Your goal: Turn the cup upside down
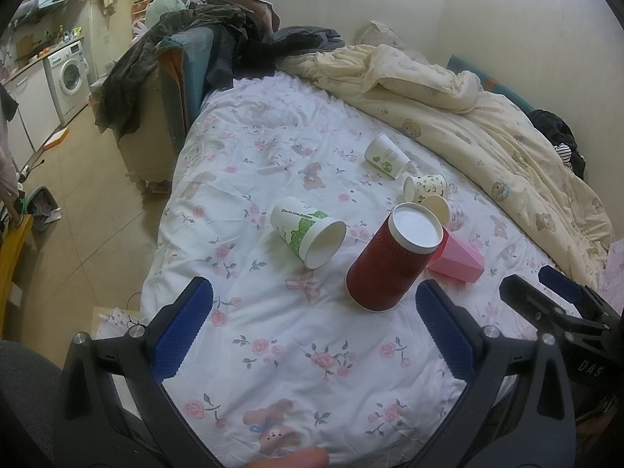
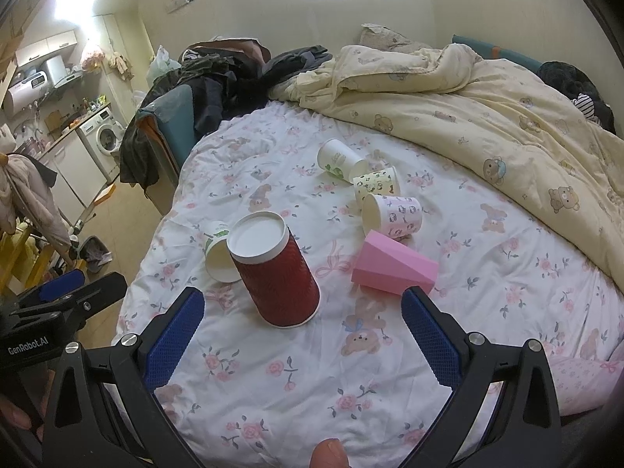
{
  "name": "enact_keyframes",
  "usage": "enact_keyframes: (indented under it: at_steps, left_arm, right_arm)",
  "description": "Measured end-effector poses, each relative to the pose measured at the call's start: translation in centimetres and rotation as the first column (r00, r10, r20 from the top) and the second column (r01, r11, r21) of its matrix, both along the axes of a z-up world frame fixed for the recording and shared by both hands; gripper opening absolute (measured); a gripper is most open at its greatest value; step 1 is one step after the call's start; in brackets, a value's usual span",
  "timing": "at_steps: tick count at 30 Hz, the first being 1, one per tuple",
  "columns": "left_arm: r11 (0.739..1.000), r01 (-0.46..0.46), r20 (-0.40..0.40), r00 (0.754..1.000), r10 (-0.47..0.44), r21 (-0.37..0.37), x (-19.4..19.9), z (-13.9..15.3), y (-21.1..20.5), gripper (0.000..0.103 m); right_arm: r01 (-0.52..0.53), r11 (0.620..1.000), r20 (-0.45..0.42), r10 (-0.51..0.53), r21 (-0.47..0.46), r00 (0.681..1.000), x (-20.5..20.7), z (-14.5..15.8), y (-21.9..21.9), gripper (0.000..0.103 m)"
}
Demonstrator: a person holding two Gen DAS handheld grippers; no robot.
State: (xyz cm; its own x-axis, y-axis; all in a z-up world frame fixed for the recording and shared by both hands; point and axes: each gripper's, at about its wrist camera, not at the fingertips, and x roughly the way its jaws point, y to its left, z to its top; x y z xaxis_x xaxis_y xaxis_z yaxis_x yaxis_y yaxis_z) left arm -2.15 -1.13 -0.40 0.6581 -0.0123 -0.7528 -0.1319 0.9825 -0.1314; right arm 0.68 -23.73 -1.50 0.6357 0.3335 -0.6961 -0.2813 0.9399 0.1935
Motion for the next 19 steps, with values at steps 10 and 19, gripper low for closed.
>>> enact_keyframes:
  at_steps: [10, 19]
  left_arm:
    - [1.0, -0.009, 0.005, 1.0, 0.009, -0.001, 0.05, 0.43, 0.03, 0.103]
    - [1.0, -0.006, 0.008, 1.0, 0.006, -0.003, 0.04, 0.71, 0.03, 0.103]
  right_arm:
    - [0.001, 1.0, -0.003, -0.001, 0.003, 1.0, -0.08, -0.05, 0.09, 0.103]
    - [-0.001, 1.0, -0.005, 0.001, 0.001, 1.0, -0.11, -0.2, 0.15, 0.103]
